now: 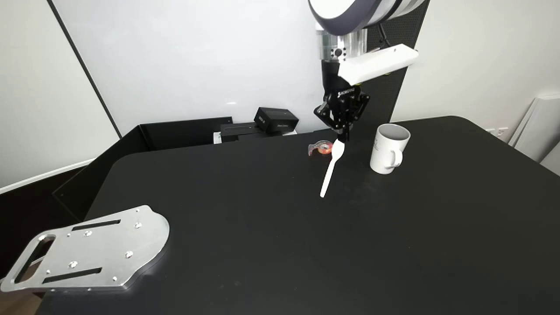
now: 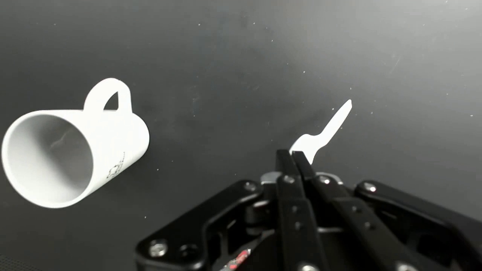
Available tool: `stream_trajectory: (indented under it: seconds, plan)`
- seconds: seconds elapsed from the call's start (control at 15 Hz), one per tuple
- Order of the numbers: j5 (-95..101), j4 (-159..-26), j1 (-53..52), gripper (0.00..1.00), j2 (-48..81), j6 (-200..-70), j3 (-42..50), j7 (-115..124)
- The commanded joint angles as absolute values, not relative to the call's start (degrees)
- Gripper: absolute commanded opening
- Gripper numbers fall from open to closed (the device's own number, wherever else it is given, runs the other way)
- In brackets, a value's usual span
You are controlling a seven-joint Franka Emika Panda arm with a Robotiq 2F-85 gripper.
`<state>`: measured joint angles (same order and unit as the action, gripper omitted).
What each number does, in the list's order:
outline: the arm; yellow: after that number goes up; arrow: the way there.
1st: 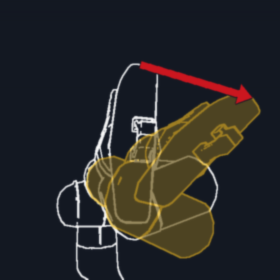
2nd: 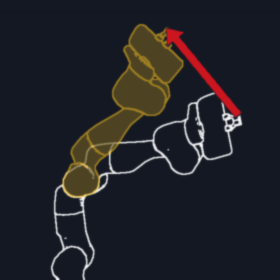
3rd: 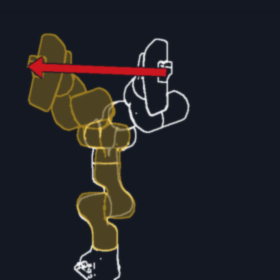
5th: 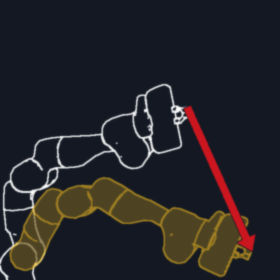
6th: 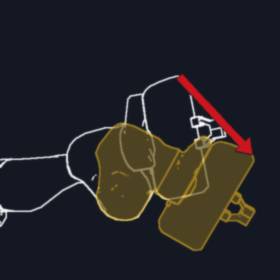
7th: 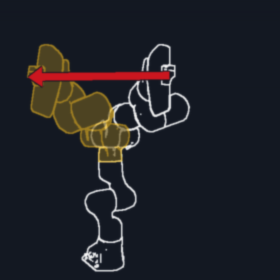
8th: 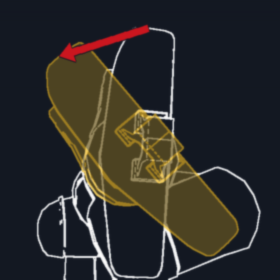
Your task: Take the white spoon out of the mug
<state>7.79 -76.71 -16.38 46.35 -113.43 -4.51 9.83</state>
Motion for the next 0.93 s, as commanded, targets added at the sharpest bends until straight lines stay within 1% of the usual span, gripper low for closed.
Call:
stream_trajectory:
  seconds: [0.0, 0.53, 0.6, 0.67, 0.8, 0.87]
  plan:
    - [6.80, -80.11, -16.43, 0.01, 46.09, -115.86, -5.12, 9.34]
    - [7.10, -82.54, -16.86, 0.01, 47.85, -116.99, -5.37, 8.85]
    - [7.46, -82.59, -17.10, 0.29, 47.82, -116.97, -5.08, 9.16]
    - [7.96, -82.81, -17.19, 0.30, 47.51, -117.26, -4.98, 8.70]
    - [8.99, -83.51, -17.23, 0.42, 46.60, -119.18, -4.81, 7.80]
    - [9.59, -84.42, -17.01, 0.50, 45.88, -121.86, -5.03, 6.23]
